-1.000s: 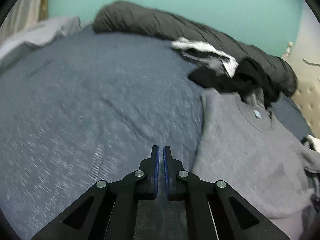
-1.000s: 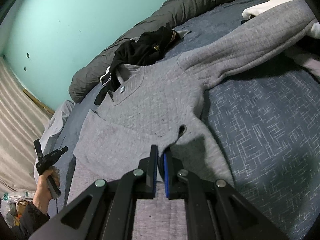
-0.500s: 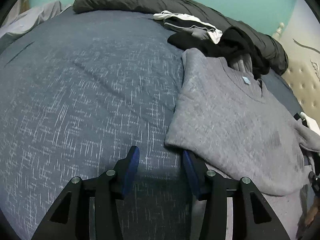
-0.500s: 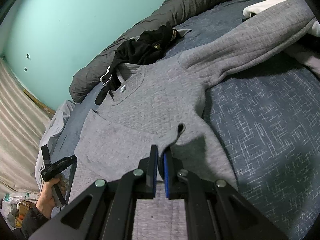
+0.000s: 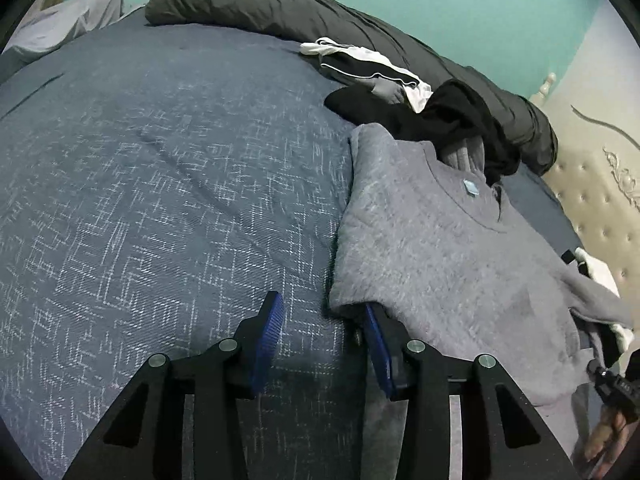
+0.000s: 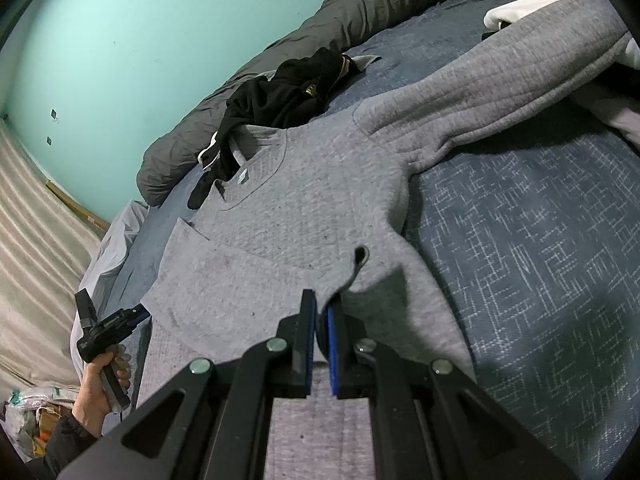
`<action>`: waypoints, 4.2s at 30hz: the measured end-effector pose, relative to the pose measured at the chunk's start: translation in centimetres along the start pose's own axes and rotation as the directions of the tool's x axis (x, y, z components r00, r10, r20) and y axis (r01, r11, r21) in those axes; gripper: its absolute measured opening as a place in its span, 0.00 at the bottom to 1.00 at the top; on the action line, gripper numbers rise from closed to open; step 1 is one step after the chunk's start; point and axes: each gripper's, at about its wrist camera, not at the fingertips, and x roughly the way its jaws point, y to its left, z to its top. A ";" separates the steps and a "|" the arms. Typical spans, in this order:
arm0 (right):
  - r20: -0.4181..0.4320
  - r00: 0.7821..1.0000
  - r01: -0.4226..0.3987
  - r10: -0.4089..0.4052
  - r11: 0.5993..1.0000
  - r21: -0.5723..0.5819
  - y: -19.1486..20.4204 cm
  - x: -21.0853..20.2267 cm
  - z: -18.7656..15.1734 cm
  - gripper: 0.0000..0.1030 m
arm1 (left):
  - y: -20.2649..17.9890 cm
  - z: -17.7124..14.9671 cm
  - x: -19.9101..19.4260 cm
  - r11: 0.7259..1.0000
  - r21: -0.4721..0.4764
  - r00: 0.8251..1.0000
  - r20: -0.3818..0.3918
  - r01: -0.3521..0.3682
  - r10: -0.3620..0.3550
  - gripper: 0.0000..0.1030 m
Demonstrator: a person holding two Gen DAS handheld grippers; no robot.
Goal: Fold clothes
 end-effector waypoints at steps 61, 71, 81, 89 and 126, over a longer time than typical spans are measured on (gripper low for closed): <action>-0.128 0.969 0.210 -0.213 0.977 -0.033 0.0 -1.9 -5.3 0.04 | 1.2 0.1 0.7 0.996 0.012 0.996 -0.023 -0.090 0.090 0.21; -0.182 0.950 0.246 -0.252 0.968 -0.057 0.1 -1.7 -6.4 0.05 | 1.3 0.2 -3.5 0.994 0.019 0.991 0.074 -0.110 0.108 0.51; -0.081 0.942 0.326 -0.327 0.945 -0.024 0.8 -4.1 -4.3 0.26 | -1.1 0.2 -1.6 0.986 0.100 0.990 0.052 -0.132 0.128 0.87; -0.135 0.953 0.250 -0.273 0.955 -0.161 4.1 -0.1 -4.0 0.26 | 0.7 -0.4 1.1 0.981 0.056 0.981 -0.046 -0.188 0.191 0.87; 0.294 0.825 0.382 -0.483 0.860 0.339 -14.2 -21.9 14.6 0.44 | 0.6 -1.5 -4.6 0.982 0.009 0.980 0.073 -0.188 0.187 1.00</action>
